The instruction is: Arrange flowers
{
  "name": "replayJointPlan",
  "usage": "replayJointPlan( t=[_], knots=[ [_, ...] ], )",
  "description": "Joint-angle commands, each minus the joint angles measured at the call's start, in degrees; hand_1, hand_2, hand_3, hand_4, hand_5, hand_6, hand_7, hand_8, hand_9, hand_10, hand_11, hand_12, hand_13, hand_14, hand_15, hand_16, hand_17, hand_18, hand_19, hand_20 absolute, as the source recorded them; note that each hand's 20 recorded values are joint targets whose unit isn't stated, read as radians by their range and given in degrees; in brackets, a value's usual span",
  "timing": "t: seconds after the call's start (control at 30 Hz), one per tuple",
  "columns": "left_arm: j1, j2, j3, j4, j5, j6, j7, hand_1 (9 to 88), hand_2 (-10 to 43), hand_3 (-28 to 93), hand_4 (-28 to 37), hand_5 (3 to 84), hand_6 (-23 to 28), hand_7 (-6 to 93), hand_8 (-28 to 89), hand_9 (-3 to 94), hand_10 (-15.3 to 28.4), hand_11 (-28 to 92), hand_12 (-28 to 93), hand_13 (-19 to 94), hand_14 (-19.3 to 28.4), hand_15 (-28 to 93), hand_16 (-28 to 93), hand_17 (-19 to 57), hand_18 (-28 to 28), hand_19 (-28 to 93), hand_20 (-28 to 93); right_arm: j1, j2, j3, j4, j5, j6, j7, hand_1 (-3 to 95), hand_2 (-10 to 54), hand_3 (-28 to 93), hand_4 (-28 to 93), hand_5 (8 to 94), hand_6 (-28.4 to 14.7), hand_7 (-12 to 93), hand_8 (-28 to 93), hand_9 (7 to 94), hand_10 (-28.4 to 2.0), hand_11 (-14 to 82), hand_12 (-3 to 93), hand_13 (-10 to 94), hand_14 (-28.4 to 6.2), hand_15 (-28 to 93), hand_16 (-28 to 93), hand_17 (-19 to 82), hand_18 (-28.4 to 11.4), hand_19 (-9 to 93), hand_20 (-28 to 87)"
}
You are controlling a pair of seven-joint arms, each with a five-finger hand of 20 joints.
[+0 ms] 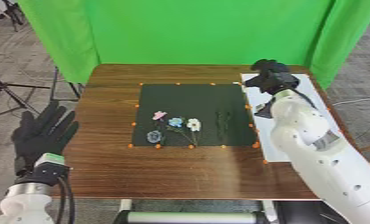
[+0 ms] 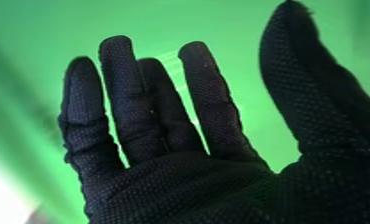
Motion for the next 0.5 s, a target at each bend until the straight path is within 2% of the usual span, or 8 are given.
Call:
replayJointPlan(
  t=[0.03,0.13,0.17,0.23,0.3,0.37,0.4,0.5],
  knots=[
    [1.6,0.3,-0.1,-0.47,-0.83,0.17,1.42,27.6,11.1,69,-28.3,35.8,5.9,13.3,-9,27.1,12.4,26,11,18,13.8,39,-7,-7.0,13.2,33,10,4.86,5.46,3.36,8.6,1.24,0.03,6.13,32.7,-7.6,81,-25,46.0,-5.7,17,-12,41.3,-17.9,12.9,14.9,31,-19.1,46,13,21,-21.6,69,32],
    [1.04,0.21,0.3,-0.19,-1.27,1.06,1.51,27.6,11.2,69,-28.3,35.8,5.9,13.3,-9,27.2,12.4,26,11,18,13.6,38,-7,-7.0,13.2,33,10,5.79,5.14,3.48,10.52,4.32,-4.25,7.11,31.9,-8.3,82,-26,42.7,-6.1,16,-12,34.9,-18.5,10.9,14.3,22,-20.6,39,11,15,-21.4,64,29],
    [1.19,0.3,0.32,-0.22,-1.21,0.95,1.82,27.6,11.1,69,-28.3,35.8,5.9,13.3,-9,27.2,12.4,26,11,17,13.5,38,-7,-7.0,13.2,33,10,6.34,5.15,3.18,11.22,5.54,-5.81,7.03,31.9,-8.3,82,-26,42.0,-6.2,16,-12,33.0,-18.6,10.1,14.0,20,-20.7,38,10,14,-21.3,62,28],
    [0.73,0.17,0.37,-0.11,-0.49,0.8,1.08,27.6,11.2,69,-28.3,35.8,5.9,13.3,-9,27.2,12.4,26,11,17,13.5,38,-7,-6.9,13.2,33,10,6.34,5.26,2.94,12.56,5.72,-7.98,6.54,32.0,-8.2,81,-26,39.3,-6.4,15,-12,30.3,-18.4,9.0,13.3,17,-20.4,35,9,12,-20.9,60,26],
    [0.74,0.42,0.36,-0.11,-0.4,1.02,1.11,27.6,11.2,69,-28.3,35.8,6.0,13.2,-9,27.1,12.3,26,10,17,13.4,38,-7,-6.9,13.2,33,10,6.55,5.42,2.16,13.78,6.67,-9.4,6.79,32.2,-8.6,81,-26,37.3,-6.6,14,-11,29.1,-18.2,8.8,12.8,17,-20.1,34,8,12,-20.7,59,25],
    [0.55,0.39,0.48,-0.16,-0.45,2.78,1.05,27.6,11.2,69,-28.3,35.8,6.0,13.2,-9,27.2,12.3,26,11,17,13.4,38,-7,-7.0,13.3,33,10,6.68,4.81,1.16,15.37,7.47,-8.83,7.9,33.0,-9.3,81,-26,32.0,-8.6,12,-11,27.5,-18.2,8.9,12.0,17,-19.9,34,8,12,-20.6,59,24],
    [0.22,0.49,0.73,-0.11,-1.27,3.27,1.56,27.6,11.2,69,-28.3,35.8,6.0,13.2,-9,27.1,12.2,26,11,17,13.3,38,-7,-7.0,13.2,33,10,6.43,4.5,1.14,16.02,7.14,-8.96,7.95,33.3,-9.4,81,-27,29.8,-9.6,11,-11,26.9,-18.2,9.0,11.9,17,-19.8,34,8,12,-20.6,59,24],
    [-0.29,0.74,1.18,0.16,-0.68,2.54,1.54,27.5,11.1,69,-28.3,35.6,6.0,13.1,-9,26.6,12.0,26,11,16,12.9,38,-7,-7.0,13.2,33,10,6.34,4.11,0.88,17.59,6.98,-11.62,8.86,33.9,-9.5,82,-27,26.5,-11.5,9,-10,26.0,-18.2,9.3,11.7,17,-19.4,34,7,12,-20.5,59,23]
  ],
)
